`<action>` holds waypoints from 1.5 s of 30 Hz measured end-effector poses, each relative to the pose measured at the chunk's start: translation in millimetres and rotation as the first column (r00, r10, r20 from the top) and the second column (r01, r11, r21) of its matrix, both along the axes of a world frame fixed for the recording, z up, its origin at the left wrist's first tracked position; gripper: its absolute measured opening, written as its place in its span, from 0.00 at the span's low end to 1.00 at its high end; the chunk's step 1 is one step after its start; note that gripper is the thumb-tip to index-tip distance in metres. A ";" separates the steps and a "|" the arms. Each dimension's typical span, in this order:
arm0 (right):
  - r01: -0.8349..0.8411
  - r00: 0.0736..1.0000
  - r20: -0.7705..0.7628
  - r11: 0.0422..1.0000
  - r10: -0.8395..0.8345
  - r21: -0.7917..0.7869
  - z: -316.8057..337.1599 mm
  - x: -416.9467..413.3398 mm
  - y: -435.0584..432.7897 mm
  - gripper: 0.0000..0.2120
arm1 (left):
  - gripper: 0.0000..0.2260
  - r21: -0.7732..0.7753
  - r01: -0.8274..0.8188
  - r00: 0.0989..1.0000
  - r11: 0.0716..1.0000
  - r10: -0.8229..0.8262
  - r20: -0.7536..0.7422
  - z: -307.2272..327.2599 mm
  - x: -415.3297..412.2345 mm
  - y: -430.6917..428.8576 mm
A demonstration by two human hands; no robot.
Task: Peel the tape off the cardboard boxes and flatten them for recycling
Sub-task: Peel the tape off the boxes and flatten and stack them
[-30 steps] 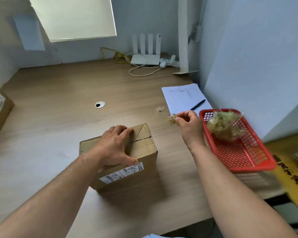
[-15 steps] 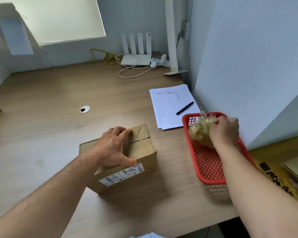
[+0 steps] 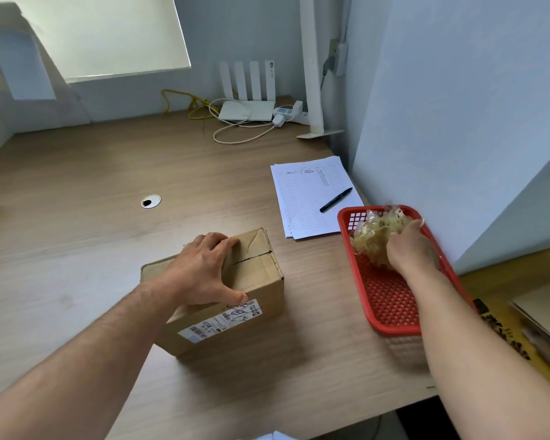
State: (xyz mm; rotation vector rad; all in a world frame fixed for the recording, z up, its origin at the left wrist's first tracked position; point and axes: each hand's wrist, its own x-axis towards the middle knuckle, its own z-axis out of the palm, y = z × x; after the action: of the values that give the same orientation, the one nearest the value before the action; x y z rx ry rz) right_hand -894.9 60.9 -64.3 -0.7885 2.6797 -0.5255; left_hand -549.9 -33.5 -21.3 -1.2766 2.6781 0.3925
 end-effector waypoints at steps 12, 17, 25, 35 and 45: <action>-0.180 0.976 -0.177 0.932 0.129 -0.315 32.9 71.0 0.9 0.22 | 0.51 -0.011 0.052 0.999 0.999 -0.052 0.012 -0.5 26.1 9.6; -0.432 0.819 0.166 0.780 0.550 -0.453 33.6 173.6 -17.0 0.34 | 0.54 -0.009 0.016 1.000 1.000 -0.016 -0.010 -3.6 55.7 17.7; -0.623 0.658 0.233 0.691 0.716 -0.367 4.7 270.3 -27.8 0.40 | 0.57 -0.130 -0.077 0.994 0.989 0.067 -0.081 -9.8 119.9 34.0; -0.542 0.720 0.253 0.751 0.646 -0.376 -1.2 321.1 -19.4 0.45 | 0.56 0.221 -0.514 0.712 0.829 0.556 -0.429 -25.5 209.9 62.7; -0.364 0.590 0.510 0.770 0.626 -0.524 6.4 304.9 -24.5 0.33 | 0.55 0.527 -0.396 0.444 0.752 0.660 -0.607 -42.8 242.8 61.2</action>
State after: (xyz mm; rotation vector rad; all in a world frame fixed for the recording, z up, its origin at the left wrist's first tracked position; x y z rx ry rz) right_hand -590.0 36.3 -57.9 -1.1498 1.5965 -0.9524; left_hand -307.0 27.7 -64.1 -2.2229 2.4233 1.7593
